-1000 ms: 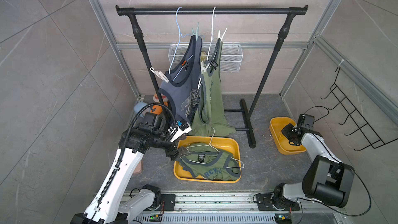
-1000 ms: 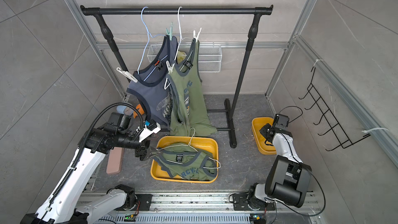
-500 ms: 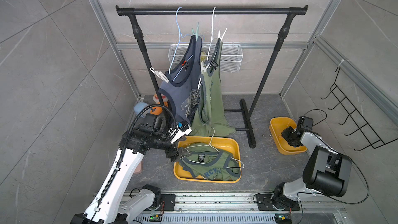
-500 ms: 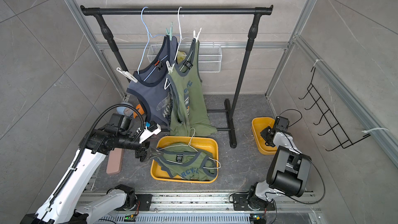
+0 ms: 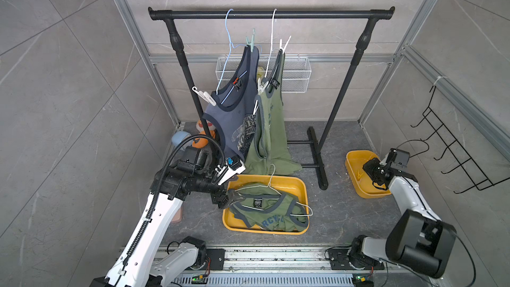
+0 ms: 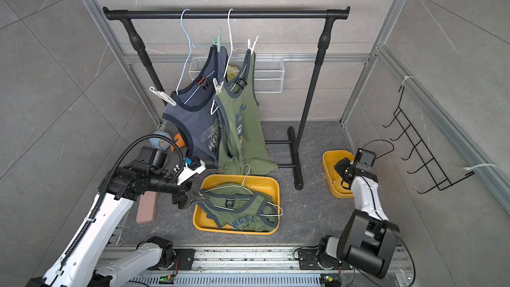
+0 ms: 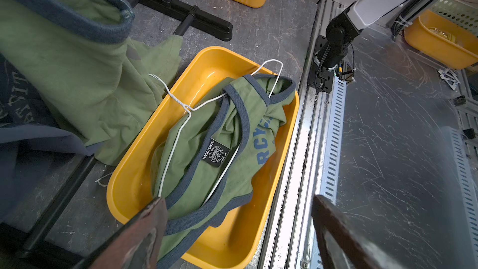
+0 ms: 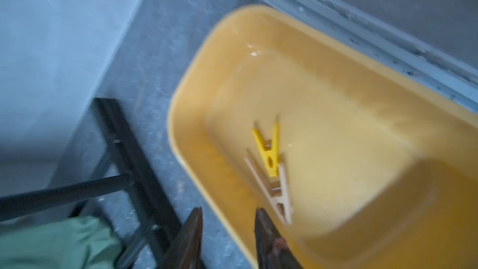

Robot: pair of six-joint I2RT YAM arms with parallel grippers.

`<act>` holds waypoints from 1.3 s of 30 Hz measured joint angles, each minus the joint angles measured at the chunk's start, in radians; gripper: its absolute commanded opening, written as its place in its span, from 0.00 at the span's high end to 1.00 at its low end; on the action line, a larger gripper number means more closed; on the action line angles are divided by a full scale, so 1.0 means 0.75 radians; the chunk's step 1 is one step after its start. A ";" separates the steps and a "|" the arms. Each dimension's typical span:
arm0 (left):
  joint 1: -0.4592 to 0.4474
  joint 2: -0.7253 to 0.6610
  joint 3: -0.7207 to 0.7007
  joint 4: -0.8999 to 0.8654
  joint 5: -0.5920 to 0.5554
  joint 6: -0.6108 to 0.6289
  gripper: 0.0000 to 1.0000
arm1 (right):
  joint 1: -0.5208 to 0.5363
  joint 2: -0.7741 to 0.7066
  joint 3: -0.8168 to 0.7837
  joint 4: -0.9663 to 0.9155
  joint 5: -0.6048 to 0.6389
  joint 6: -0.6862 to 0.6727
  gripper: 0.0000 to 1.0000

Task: Remove the clothespins securing tank tops to the hanger
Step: Pick up the hanger from the basket.

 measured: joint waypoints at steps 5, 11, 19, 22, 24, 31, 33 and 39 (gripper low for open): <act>-0.001 0.019 0.054 -0.043 -0.021 0.019 0.10 | 0.217 -0.231 0.047 0.016 -0.188 0.006 0.71; -0.001 0.021 0.083 -0.077 -0.031 0.024 0.10 | 0.770 -0.166 0.115 0.022 -0.365 -0.039 0.75; -0.001 0.021 0.083 -0.116 -0.055 0.025 0.10 | 1.323 0.154 0.157 0.053 -0.357 -0.114 0.71; -0.001 0.021 0.083 -0.119 -0.060 0.025 0.10 | 1.420 0.300 0.195 0.078 -0.312 -0.133 0.71; -0.001 0.021 0.082 -0.119 -0.061 0.028 0.10 | 1.465 0.385 0.205 0.107 -0.279 -0.139 0.70; -0.001 0.000 0.045 -0.120 -0.067 0.040 0.10 | 1.536 0.545 0.215 0.149 -0.166 -0.148 0.69; -0.001 -0.005 0.033 -0.121 -0.069 0.043 0.10 | 1.546 0.573 0.222 0.164 -0.158 -0.152 0.69; -0.001 -0.006 0.025 -0.124 -0.070 0.050 0.10 | 1.570 0.658 0.245 0.197 -0.150 -0.154 0.69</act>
